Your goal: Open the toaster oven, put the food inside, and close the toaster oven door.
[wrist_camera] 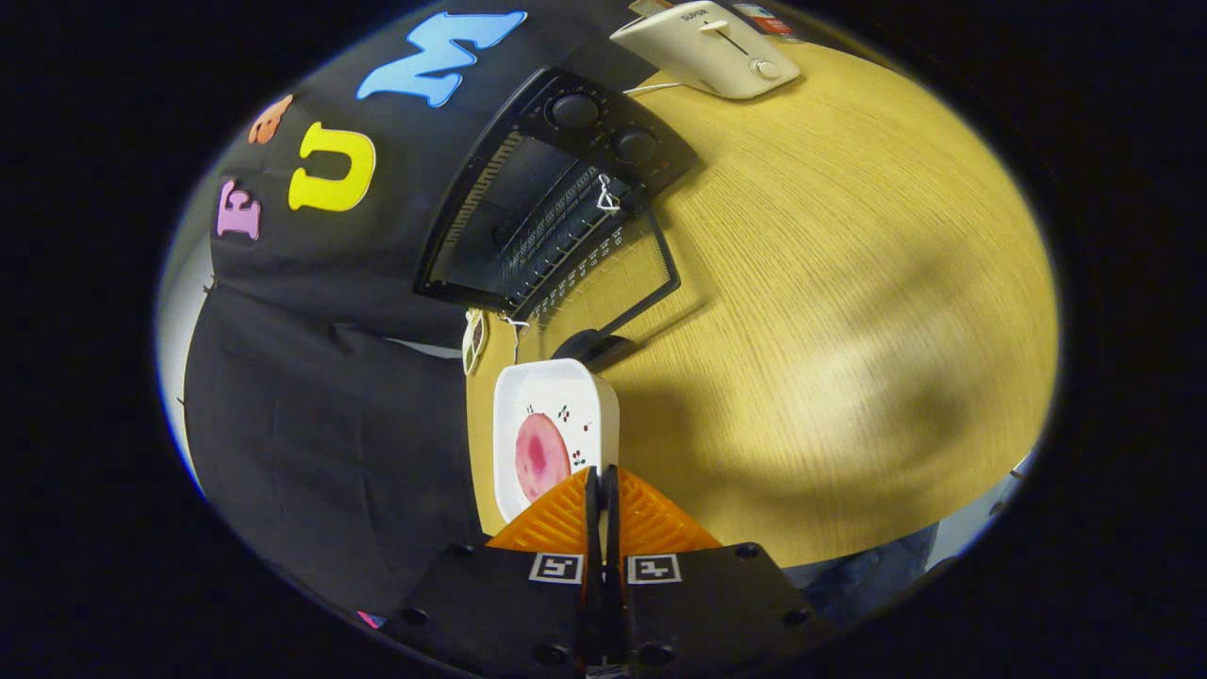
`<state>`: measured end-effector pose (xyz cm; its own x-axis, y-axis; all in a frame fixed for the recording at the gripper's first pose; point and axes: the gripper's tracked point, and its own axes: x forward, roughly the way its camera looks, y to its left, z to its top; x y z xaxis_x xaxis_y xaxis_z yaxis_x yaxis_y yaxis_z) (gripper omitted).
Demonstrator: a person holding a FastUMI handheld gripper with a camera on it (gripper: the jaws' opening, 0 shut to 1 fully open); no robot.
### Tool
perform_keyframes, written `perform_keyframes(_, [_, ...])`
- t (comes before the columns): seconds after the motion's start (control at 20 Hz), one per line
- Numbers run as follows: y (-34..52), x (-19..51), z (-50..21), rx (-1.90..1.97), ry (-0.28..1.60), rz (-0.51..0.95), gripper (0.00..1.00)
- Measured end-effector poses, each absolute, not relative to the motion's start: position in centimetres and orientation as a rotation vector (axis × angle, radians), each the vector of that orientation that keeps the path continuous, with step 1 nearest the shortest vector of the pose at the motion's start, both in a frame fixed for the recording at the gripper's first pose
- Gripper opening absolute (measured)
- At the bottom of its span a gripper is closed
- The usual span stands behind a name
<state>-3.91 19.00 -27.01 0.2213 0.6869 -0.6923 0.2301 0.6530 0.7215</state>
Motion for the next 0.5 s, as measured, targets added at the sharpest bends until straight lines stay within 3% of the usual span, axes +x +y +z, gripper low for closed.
perform_keyframes(0.5, [24.2, -1.4, -25.8, 1.037, 1.142, 0.134, 0.03])
